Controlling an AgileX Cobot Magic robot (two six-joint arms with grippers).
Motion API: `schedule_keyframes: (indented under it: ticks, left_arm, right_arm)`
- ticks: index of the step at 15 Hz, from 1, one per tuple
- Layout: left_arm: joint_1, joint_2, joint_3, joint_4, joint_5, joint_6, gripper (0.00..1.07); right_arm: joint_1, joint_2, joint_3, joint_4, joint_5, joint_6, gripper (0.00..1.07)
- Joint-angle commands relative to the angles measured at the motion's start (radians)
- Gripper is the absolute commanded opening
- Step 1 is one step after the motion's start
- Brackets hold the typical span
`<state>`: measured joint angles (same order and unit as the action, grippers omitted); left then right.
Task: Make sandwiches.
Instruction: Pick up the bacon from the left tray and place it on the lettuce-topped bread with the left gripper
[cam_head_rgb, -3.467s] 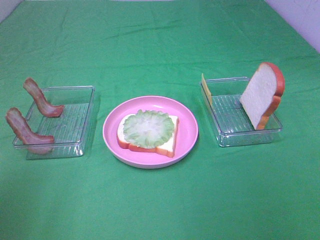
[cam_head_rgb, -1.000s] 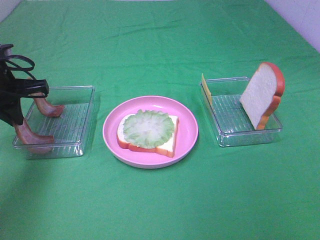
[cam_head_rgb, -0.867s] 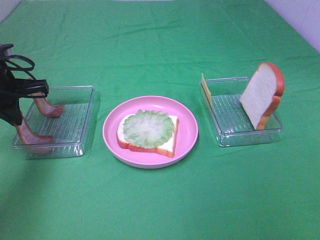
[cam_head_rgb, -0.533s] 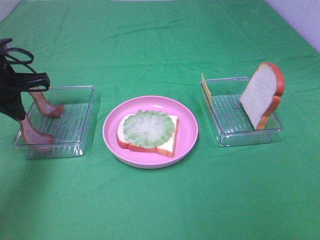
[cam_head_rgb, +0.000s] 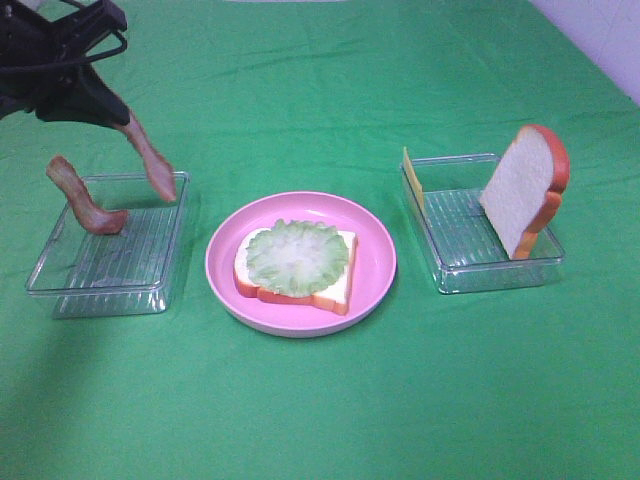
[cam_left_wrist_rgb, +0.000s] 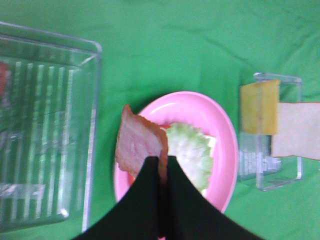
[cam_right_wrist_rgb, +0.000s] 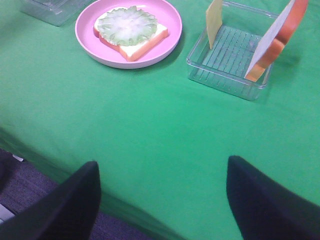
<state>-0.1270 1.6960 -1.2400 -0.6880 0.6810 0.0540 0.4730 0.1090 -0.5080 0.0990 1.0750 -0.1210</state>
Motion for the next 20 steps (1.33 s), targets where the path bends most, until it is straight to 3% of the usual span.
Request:
schedule_keyframes:
  ticks: [1, 5, 6, 8, 11, 13, 18, 20]
  left_arm:
    - [-0.018, 0.011, -0.001, -0.253, -0.017, 0.183, 0.0]
    - [-0.129, 0.088, -0.001, -0.525, -0.065, 0.348, 0.0]
    - [-0.209, 0.166, -0.001, -0.682, -0.071, 0.461, 0.0]
    - [-0.287, 0.25, -0.003, -0.828, -0.068, 0.607, 0.0]
    - [-0.36, 0.341, -0.004, -0.986, -0.061, 0.768, 0.0]
    - [-0.37, 0.392, -0.004, -1.031, -0.043, 0.862, 0.0]
    - [-0.277, 0.396, -0.003, -0.991, -0.005, 0.876, 0.0]
    - [-0.248, 0.396, -0.003, -0.936, 0.0, 0.814, 0.0]
  right_arm:
    - [-0.003, -0.009, 0.003, -0.005, -0.013, -0.006, 0.68]
    - [-0.003, -0.009, 0.003, -0.005, -0.013, -0.006, 0.68]
    - [-0.003, -0.009, 0.003, -0.005, -0.013, -0.006, 0.68]
    - [-0.003, -0.009, 0.003, -0.005, -0.013, -0.006, 0.68]
    - [-0.003, -0.009, 0.003, -0.005, -0.013, -0.006, 0.68]
    - [-0.003, -0.009, 0.003, -0.005, -0.013, -0.006, 0.68]
    - [-0.003, -0.009, 0.003, -0.005, -0.013, -0.005, 0.68]
    - [-0.003, -0.009, 0.003, -0.005, -0.013, -0.005, 0.68]
